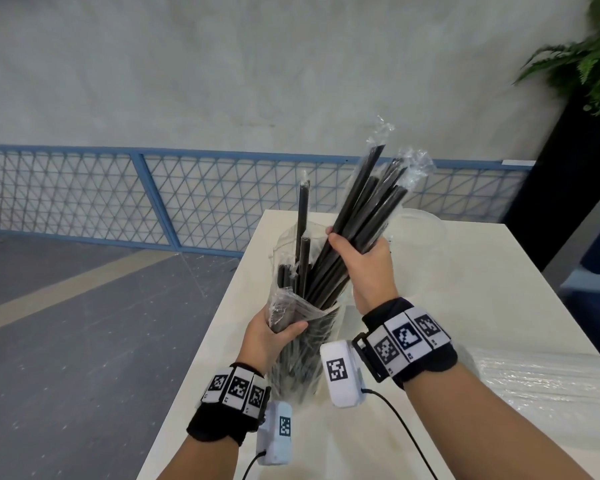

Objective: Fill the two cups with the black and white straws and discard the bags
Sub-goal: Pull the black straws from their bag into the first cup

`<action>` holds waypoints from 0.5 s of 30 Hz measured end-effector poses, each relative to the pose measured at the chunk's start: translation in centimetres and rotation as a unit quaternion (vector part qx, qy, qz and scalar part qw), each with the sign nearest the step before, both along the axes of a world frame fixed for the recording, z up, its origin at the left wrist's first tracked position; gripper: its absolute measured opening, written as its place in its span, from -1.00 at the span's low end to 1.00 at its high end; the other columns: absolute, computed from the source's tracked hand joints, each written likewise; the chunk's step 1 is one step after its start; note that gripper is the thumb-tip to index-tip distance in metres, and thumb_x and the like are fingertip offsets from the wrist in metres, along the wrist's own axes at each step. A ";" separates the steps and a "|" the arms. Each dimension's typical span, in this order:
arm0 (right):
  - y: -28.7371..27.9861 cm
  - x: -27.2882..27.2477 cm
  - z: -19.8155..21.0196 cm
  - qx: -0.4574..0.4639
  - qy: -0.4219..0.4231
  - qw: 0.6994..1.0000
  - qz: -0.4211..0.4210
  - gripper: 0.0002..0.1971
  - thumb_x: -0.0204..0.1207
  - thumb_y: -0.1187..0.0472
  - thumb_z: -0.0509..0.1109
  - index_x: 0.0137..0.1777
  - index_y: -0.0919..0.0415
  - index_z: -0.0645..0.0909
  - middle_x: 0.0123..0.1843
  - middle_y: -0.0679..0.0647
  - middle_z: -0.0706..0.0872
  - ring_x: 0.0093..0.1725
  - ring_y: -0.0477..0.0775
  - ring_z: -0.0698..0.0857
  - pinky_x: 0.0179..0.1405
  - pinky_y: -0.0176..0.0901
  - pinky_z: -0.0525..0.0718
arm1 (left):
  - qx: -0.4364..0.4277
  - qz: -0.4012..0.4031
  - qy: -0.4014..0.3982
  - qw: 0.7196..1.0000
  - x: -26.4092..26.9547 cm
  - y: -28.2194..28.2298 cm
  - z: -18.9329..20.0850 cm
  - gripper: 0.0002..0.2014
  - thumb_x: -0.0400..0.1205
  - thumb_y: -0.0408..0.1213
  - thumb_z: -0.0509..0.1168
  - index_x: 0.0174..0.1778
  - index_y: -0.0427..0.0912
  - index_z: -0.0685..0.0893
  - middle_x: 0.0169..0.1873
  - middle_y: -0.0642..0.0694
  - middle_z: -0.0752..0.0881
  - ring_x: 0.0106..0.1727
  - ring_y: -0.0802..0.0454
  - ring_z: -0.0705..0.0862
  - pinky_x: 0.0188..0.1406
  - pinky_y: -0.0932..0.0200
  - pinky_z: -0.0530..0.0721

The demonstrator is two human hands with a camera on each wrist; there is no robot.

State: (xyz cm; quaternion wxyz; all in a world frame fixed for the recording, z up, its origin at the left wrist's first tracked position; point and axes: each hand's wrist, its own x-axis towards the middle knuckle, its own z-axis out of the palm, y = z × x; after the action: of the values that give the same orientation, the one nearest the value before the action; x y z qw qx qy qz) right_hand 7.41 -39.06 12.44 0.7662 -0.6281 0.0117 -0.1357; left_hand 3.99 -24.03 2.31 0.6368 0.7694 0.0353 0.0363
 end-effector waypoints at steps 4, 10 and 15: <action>0.0 -0.5 0.3 -0.030 -0.001 0.995 0.094 -0.80 0.38 0.33 0.52 -0.05 0.08 0.70 -0.05 -0.01 0.80 -0.03 -0.17 0.77 0.08 -0.27 0.69 | 0.008 0.007 -0.006 1.000 0.1 -0.2 0.3 -0.73 0.41 -0.40 0.50 -0.03 -0.17 0.63 -0.24 0.07 0.72 -0.17 0.24 0.67 -0.28 0.59 0.58; 0.4 -0.7 -0.8 -0.031 0.012 0.994 0.107 -0.73 0.34 0.40 0.54 -0.03 0.10 0.65 -0.14 -0.09 0.77 -0.14 -0.28 0.75 0.01 -0.35 0.70 | 0.014 -0.023 -0.022 0.999 -0.2 0.0 0.8 -0.68 0.40 -0.41 0.51 0.03 -0.17 0.63 -0.16 0.07 0.75 -0.08 0.16 0.72 -0.22 0.56 0.60; 0.7 -0.7 -0.8 -0.028 0.022 0.991 0.129 -0.69 0.34 0.42 0.53 0.05 0.14 0.67 -0.07 0.02 0.78 -0.04 -0.12 0.76 0.12 -0.23 0.71 | 0.014 -0.042 -0.049 0.998 -0.2 0.0 1.8 -0.52 0.38 -0.42 0.53 0.17 -0.06 0.56 -0.05 0.22 0.71 -0.05 0.48 0.68 -0.07 0.60 0.57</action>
State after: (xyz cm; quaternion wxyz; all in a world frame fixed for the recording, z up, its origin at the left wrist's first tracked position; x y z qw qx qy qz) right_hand 6.72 -38.34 11.68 0.7587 -0.6486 -0.0568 -0.0221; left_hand 3.74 -24.08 4.06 0.6279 0.7763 -0.0293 0.0475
